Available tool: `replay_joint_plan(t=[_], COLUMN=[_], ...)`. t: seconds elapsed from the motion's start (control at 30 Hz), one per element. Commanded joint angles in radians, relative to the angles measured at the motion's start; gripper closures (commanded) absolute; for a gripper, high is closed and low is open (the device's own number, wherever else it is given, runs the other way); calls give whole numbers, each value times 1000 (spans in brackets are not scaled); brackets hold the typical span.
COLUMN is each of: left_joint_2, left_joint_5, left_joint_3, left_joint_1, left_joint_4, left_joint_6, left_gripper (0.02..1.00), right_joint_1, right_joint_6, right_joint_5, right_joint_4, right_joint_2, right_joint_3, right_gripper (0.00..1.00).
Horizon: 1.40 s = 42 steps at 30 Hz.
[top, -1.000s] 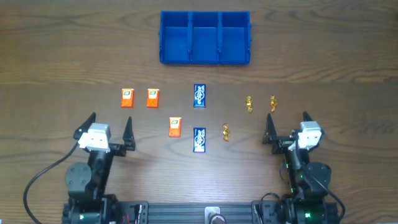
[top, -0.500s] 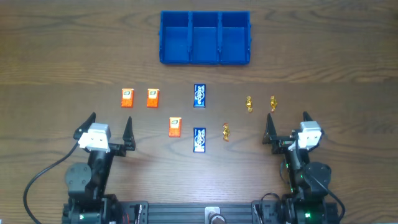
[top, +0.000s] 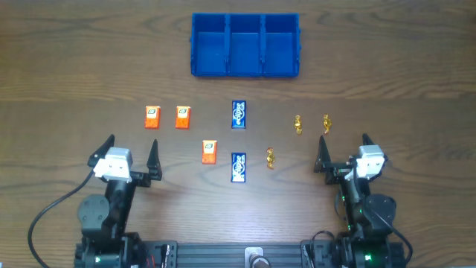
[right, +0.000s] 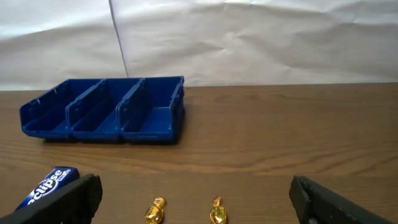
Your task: Sort Candies Into Trays
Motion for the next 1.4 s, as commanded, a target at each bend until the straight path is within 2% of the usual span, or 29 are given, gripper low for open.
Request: replay_joint_plan(t=[0.03, 0.43, 0.57, 0.7, 1.0, 1.2, 1.4], left_joint_2=[-3, -3, -1, 63, 642, 1067, 1438], left_joint_5=[14, 14, 17, 18, -46, -46, 13], left_joint_3=[-20, -20, -11, 143, 714, 955, 1014], left_joint_1=[3, 1, 0, 0, 0, 0, 0], left_joint_4=[-32, -32, -3, -91, -458, -624, -584], left_joint_6=[-8, -8, -99, -108, -35, 0, 47], left_gripper=[20, 20, 23, 20, 20, 20, 20], right_joint_1=[-7, -7, -7, -7, -7, -7, -7], right_joint_6=[-12, -12, -12, -12, -12, -12, -12], right_joint_5=[-4, -4, -4, -4, -4, -4, -4], right_joint_4=[-7, -7, -7, -7, -7, -7, -7], right_joint_2=[-7, -7, -7, -7, -7, -7, -7], right_joint_3=[-2, -2, -2, -2, -2, -2, -2], right_gripper=[1, 1, 1, 1, 3, 3, 3])
